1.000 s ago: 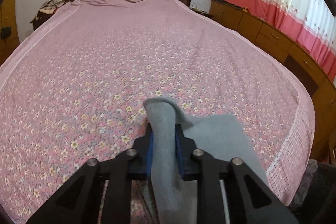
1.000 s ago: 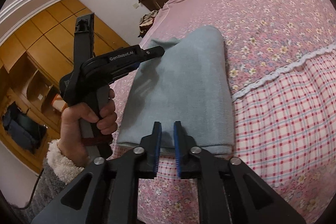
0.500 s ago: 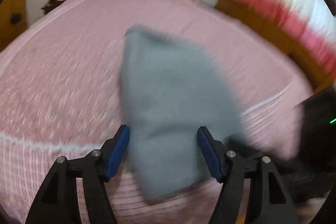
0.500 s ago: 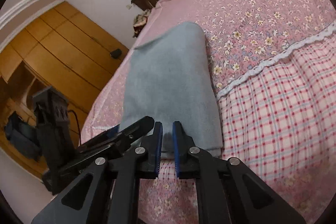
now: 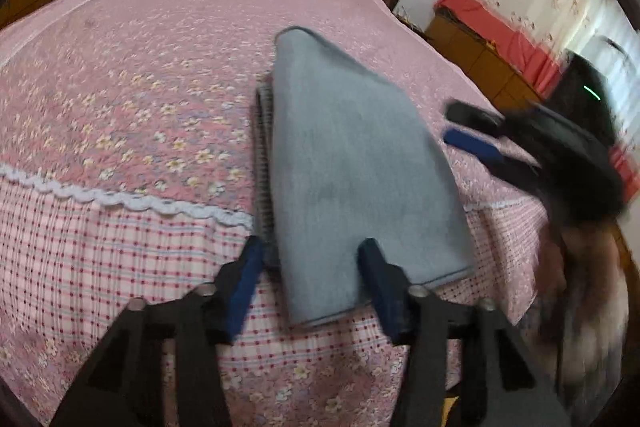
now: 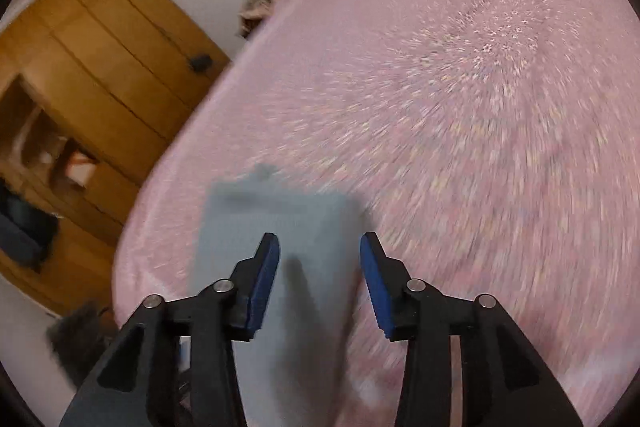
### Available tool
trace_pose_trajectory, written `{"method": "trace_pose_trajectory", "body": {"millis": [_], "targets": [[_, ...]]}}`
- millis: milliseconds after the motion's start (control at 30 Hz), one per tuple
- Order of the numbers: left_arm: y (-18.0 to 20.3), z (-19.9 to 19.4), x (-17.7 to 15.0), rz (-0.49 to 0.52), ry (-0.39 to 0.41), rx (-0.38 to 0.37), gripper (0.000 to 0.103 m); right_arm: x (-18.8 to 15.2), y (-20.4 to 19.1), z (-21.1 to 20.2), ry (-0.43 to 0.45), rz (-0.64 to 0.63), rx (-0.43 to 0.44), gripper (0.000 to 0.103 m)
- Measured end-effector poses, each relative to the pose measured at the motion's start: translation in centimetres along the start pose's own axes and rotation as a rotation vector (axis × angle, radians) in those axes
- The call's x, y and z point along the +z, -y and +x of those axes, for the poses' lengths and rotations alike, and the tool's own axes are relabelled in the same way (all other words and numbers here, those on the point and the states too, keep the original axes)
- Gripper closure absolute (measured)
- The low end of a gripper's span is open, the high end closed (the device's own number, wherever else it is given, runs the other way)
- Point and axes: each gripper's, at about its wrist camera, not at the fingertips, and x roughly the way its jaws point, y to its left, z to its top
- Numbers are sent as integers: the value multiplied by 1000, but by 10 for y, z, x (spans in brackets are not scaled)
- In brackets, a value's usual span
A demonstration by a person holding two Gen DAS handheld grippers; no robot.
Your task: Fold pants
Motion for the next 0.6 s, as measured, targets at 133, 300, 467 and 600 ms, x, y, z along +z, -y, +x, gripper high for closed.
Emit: {"method": "trace_pose_trajectory", "body": {"millis": [133, 300, 467, 600], "targets": [[-12, -19, -2, -16, 9, -32, 64, 14, 5, 27, -99, -36, 16, 64], [-6, -17, 0, 33, 15, -9, 66, 13, 18, 26, -73, -80, -24, 80], [11, -14, 12, 129, 41, 28, 37, 35, 32, -14, -197, -110, 27, 56], [9, -20, 39, 133, 15, -88, 15, 38, 29, -52, -253, -90, 141, 38]]}}
